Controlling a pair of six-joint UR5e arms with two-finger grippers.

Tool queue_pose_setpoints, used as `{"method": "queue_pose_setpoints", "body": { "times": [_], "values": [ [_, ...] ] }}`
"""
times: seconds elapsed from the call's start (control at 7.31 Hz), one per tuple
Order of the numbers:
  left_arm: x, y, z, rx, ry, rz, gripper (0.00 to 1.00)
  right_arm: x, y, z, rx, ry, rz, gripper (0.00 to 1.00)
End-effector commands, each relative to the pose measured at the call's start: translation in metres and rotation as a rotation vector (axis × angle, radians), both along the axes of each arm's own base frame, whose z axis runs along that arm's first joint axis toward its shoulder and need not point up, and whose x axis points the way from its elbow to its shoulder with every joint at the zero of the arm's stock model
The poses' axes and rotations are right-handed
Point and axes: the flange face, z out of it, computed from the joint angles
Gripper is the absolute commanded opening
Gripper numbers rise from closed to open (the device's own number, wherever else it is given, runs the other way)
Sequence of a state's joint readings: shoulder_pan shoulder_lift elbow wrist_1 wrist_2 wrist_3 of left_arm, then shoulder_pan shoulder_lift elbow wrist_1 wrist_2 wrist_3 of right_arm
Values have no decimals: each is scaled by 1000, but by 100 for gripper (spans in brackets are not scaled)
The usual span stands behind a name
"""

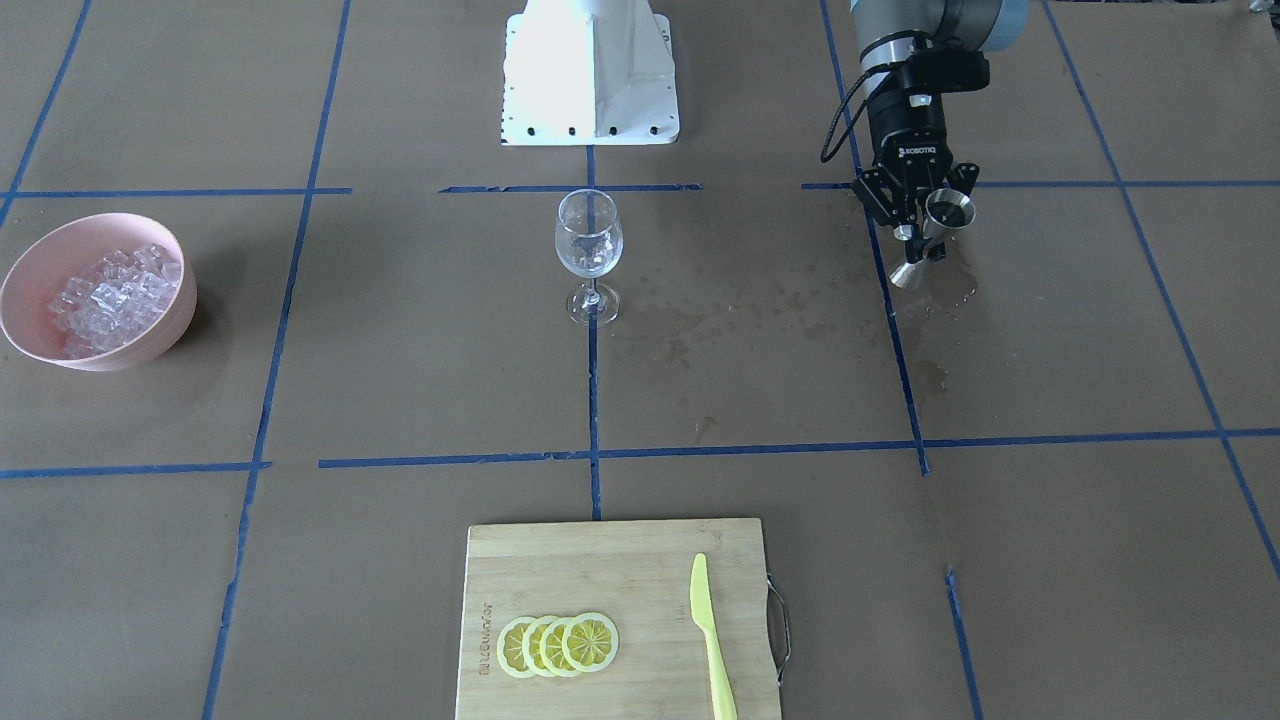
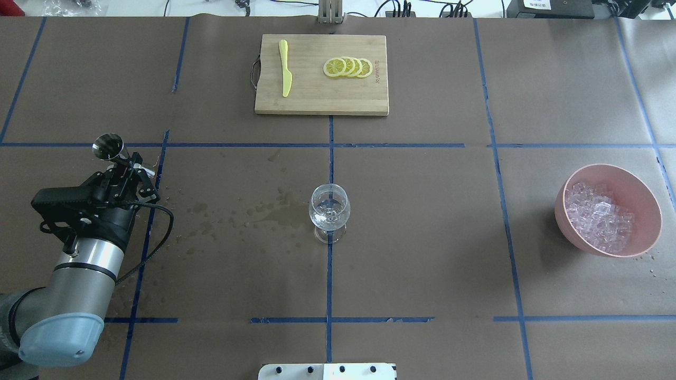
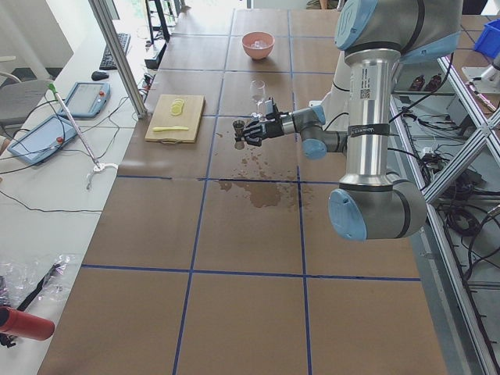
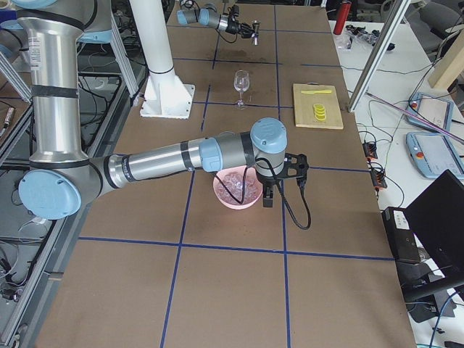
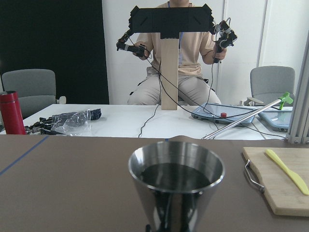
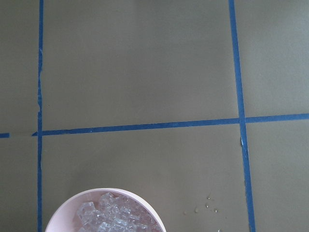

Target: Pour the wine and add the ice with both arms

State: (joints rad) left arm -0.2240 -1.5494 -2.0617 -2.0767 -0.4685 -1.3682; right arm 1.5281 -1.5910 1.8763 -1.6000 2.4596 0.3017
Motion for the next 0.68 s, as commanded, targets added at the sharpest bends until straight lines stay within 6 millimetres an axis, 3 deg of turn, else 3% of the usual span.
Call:
{"method": "queue_pose_setpoints", "body": {
  "times": [0.0, 0.27, 0.41, 0.55],
  "values": [
    [4, -17, -35, 19, -52, 45, 0, -26, 9, -31, -32, -4, 23, 100],
    [13, -21, -65, 46, -60, 72, 0, -54, 23, -55, -86, 7, 60, 100],
    [14, -21, -68, 56, -101, 89, 0, -64, 32, -55, -93, -1, 96, 100],
    [15, -23, -75, 56, -95, 108, 0, -76, 52, -43, -103, -35, 149, 100]
  ]
}}
